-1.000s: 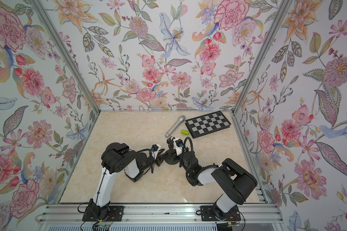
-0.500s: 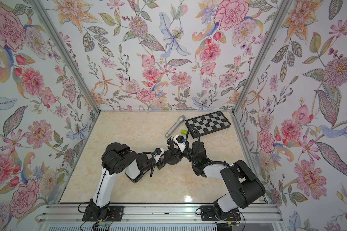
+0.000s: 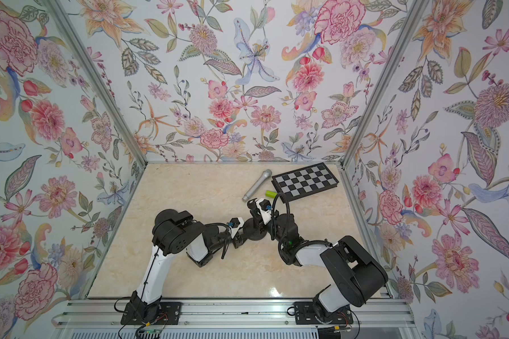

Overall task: Assemble a microphone stand
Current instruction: Screw the microphone stand pole into the microphone stand base.

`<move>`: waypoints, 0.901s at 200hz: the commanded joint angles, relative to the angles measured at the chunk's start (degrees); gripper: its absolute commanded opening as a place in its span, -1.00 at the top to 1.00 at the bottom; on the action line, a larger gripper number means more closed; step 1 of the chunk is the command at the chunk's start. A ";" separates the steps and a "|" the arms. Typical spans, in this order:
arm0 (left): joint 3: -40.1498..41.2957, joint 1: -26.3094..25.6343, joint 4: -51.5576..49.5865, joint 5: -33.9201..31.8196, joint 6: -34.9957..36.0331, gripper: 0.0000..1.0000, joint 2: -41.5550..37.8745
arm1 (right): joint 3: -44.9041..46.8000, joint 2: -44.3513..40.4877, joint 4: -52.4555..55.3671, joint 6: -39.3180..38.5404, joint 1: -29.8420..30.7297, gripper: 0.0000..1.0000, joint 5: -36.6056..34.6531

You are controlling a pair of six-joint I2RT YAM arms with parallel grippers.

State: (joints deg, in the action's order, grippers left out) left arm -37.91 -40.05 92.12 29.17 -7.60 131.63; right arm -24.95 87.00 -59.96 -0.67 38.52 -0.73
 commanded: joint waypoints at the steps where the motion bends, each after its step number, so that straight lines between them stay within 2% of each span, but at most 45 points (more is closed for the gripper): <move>1: 1.67 -0.88 13.25 -2.83 -0.66 0.02 5.47 | 3.51 3.33 -3.57 5.84 7.53 1.00 -26.77; 23: 2.02 -0.90 13.25 -3.23 -0.55 0.02 5.60 | 2.45 10.11 -10.20 6.30 16.39 1.00 -39.54; 37: 2.34 -0.90 13.16 -3.31 -0.16 0.02 5.28 | 1.82 14.36 -16.13 5.42 19.27 1.00 -41.15; 55: 2.86 -0.91 13.19 -3.63 0.26 0.02 5.03 | 2.81 16.79 -25.01 1.86 19.75 0.99 -35.49; 81: 3.09 -0.89 13.20 -3.90 0.60 0.01 4.96 | 4.70 13.01 -26.17 -4.32 17.43 0.29 -24.30; 90: 2.95 -0.82 13.26 -3.90 0.65 0.01 4.95 | 5.79 10.47 -24.58 -5.91 15.82 0.06 -18.47; 99: 2.87 -0.78 13.23 -3.82 0.65 0.01 5.12 | 6.71 7.59 -22.06 -6.62 13.67 -0.08 -12.27; 120: 2.62 -0.57 13.22 -3.42 0.78 -0.01 5.15 | 7.22 0.04 -11.88 -5.71 7.25 -0.21 1.92; 132: 2.71 -0.47 13.25 -3.15 0.98 -0.02 5.16 | 6.87 -4.31 -4.69 -6.46 3.96 -0.27 7.34; 143: 2.97 -0.38 13.24 -3.11 1.32 -0.03 4.88 | 6.44 -8.01 1.43 -8.46 1.96 -0.33 9.22; 170: 3.99 -0.25 13.26 -3.31 1.97 -0.06 2.92 | 6.62 -15.91 11.42 -12.30 -0.92 -0.44 7.31; 174: 4.22 -0.23 13.25 -3.32 1.82 -0.06 2.55 | 6.53 -17.26 12.78 -12.22 -0.99 -0.50 6.91; 180: 4.51 -0.04 13.27 -3.25 1.37 -0.06 1.91 | 6.06 -19.38 14.85 -11.44 -1.00 -0.72 6.14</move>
State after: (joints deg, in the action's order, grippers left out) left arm -36.88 -40.29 92.14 27.73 -8.29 131.35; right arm -17.96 73.67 -57.98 -9.54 38.39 2.24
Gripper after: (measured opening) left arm 0.529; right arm 0.730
